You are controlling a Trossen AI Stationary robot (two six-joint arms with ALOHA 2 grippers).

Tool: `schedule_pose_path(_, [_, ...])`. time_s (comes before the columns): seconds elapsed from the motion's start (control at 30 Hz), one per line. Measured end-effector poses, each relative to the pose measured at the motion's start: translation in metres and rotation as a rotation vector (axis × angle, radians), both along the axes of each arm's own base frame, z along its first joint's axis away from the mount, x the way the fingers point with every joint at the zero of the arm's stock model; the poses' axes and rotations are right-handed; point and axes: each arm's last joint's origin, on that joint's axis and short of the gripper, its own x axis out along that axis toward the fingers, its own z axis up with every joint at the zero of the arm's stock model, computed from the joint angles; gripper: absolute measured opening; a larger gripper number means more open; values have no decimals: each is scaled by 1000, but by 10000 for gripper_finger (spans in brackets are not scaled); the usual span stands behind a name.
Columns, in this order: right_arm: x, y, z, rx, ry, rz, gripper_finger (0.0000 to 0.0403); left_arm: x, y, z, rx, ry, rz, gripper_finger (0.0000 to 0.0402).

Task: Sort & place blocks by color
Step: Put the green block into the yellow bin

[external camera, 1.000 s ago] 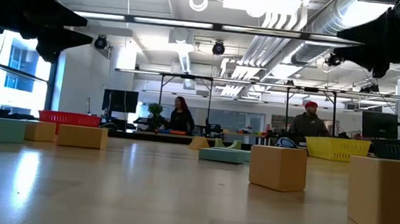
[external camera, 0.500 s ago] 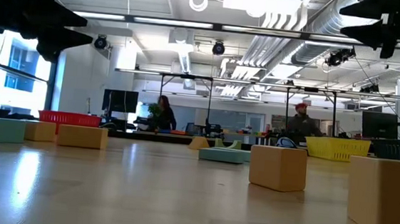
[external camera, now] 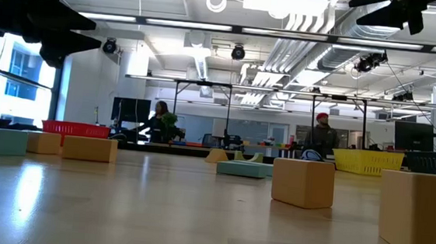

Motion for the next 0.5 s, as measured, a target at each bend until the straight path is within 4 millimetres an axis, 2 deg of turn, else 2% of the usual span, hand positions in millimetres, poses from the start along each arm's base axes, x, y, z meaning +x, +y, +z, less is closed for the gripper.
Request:
schedule_pose_path(0.27, [35,11,5,145,122,21,251,0,0,0,1,0,18,204])
schedule_pose_path(0.5, [67,6,-11,320,269,33,251,0,1,0,1,1,19,204])
